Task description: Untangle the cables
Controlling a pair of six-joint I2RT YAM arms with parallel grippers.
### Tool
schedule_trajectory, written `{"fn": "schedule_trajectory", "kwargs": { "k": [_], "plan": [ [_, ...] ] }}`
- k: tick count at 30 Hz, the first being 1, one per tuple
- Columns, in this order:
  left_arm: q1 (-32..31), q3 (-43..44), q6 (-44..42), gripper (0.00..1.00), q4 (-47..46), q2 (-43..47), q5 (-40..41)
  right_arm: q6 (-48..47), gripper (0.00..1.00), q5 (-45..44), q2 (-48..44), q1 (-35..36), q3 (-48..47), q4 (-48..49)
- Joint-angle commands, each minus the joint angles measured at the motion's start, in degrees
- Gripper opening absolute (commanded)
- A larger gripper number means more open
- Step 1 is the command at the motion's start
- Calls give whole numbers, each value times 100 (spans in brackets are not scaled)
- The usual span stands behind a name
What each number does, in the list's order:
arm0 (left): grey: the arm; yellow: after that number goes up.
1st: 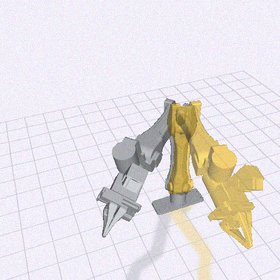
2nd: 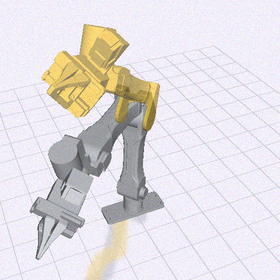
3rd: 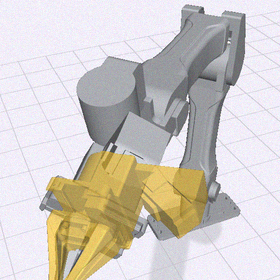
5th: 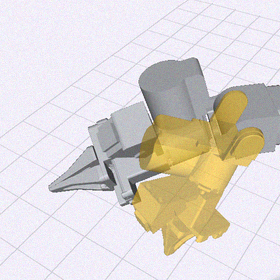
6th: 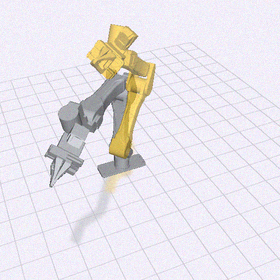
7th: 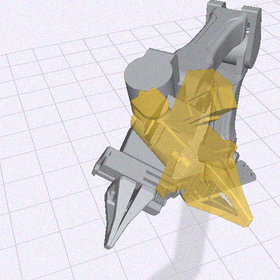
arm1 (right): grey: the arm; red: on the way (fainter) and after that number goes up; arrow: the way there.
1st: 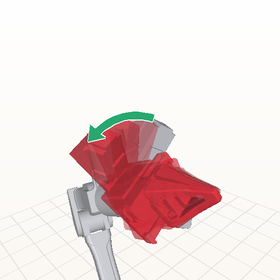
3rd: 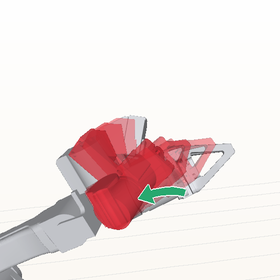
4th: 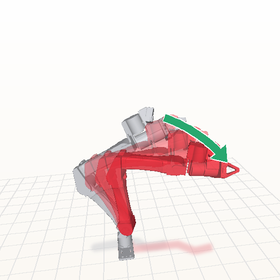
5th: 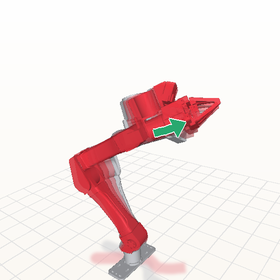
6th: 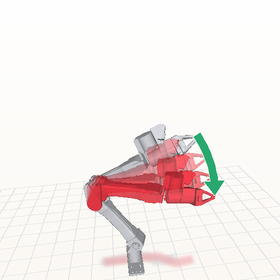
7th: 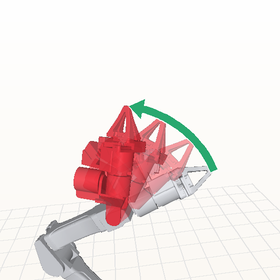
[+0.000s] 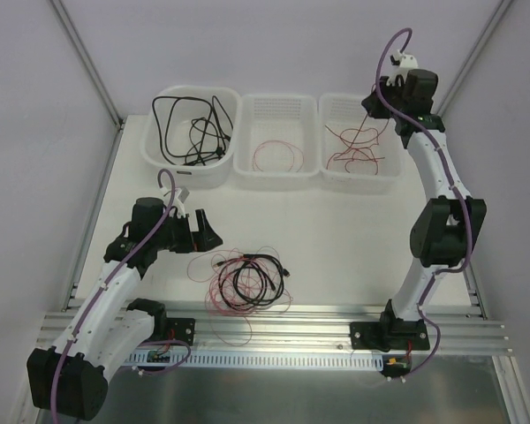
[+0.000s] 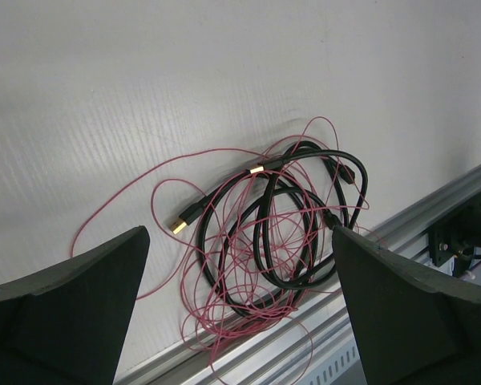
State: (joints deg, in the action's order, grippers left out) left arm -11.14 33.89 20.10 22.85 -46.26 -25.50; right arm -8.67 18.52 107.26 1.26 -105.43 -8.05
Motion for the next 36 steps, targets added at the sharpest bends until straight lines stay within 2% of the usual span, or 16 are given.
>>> {"fn": "schedule_trajectory", "kwargs": {
  "k": [1, 3, 6, 12, 15, 18, 19, 21, 22, 25, 27, 29, 31, 36],
  "plan": [
    [68, -40, -120, 99, -150, 3, -166, 269, 1, 142, -30, -73, 469, 489],
    [68, -31, -120, 99, -149, 12, -175, 426, 1, 265, 179, -108, 804, 393],
    [68, -32, -111, 99, -149, 29, -175, 654, 1, 747, 601, -239, 630, -97],
    [68, -49, -103, 99, -149, 38, -166, 708, 1, 1258, 2193, -275, -1346, -2249],
    [68, -49, -103, 99, -149, 56, -149, 787, 2, 1277, 2290, -275, -1332, -2446],
    [68, -49, -94, 99, -149, 64, -166, 779, 14, 1381, 2177, -275, -1235, -2560],
    [68, -58, -102, 99, -149, 64, -166, 761, 30, 1417, 2124, -275, -1165, -2596],
    [68, -40, -94, 99, -149, 65, -166, 709, 44, 1426, 1809, -275, -1033, -2561],
    [68, -49, -102, 99, -149, 82, -175, 700, 55, 1417, 1633, -275, -832, -2517],
    [76, -58, -94, 99, -149, 135, -175, 665, 80, 1400, 1105, -275, -734, -2446],
    [68, -58, -94, 99, -149, 170, -158, 507, 86, 1137, 903, -266, -891, -2727],
    [68, -49, -102, 99, -149, 214, -140, 366, 96, 708, 621, -266, -1005, -3042],
    [68, -58, -103, 99, -149, 258, -140, 190, 100, 460, 315, -258, -1032, -3246],
    [76, -67, -94, 99, -149, 372, -122, -73, 100, 196, -520, -134, -524, -3624]
  ]
}}
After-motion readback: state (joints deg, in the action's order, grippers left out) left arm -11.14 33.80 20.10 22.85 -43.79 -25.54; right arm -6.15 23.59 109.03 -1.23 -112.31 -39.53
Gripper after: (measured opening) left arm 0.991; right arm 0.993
